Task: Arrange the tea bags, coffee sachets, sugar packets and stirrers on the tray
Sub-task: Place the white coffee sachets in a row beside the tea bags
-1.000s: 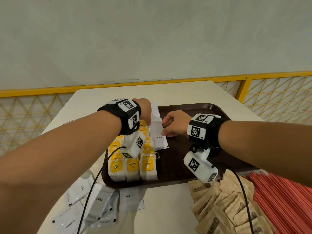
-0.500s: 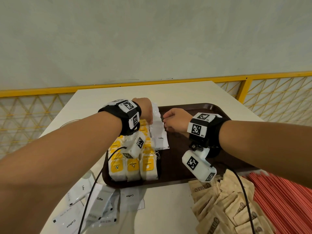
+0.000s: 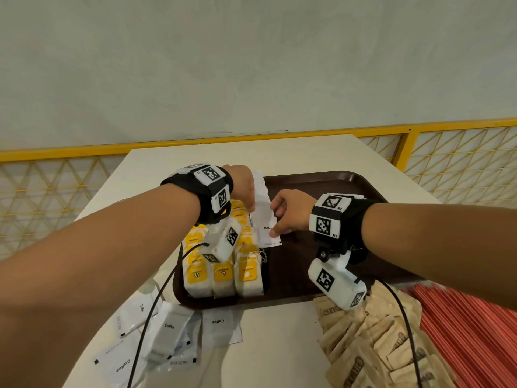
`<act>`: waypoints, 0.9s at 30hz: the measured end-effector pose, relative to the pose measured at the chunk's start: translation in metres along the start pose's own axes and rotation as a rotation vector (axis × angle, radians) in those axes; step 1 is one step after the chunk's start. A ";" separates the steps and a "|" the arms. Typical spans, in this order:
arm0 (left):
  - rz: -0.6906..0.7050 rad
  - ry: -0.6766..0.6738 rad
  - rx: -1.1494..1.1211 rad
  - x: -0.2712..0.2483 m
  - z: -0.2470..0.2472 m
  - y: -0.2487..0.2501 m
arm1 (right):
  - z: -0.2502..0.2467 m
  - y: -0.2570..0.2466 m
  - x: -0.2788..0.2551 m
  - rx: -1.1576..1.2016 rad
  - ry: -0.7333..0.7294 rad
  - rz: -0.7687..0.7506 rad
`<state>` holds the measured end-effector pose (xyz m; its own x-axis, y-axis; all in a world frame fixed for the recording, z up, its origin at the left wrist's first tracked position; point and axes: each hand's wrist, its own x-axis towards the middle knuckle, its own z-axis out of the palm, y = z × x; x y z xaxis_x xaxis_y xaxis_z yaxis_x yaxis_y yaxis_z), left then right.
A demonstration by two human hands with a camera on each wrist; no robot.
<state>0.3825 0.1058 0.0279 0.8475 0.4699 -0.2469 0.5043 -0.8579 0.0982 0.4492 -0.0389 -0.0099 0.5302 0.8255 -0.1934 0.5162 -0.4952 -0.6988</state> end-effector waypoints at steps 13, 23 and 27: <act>0.009 0.017 0.094 -0.002 0.000 0.006 | -0.001 0.003 0.008 0.078 -0.004 0.016; -0.011 0.038 0.107 0.002 0.006 0.003 | 0.000 0.003 0.016 0.205 0.038 0.031; -0.006 0.059 0.048 0.001 0.004 0.000 | -0.003 0.001 0.015 0.248 0.048 0.060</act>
<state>0.3828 0.1055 0.0234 0.8536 0.4851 -0.1897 0.5019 -0.8634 0.0507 0.4597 -0.0279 -0.0121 0.5891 0.7801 -0.2109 0.3052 -0.4565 -0.8358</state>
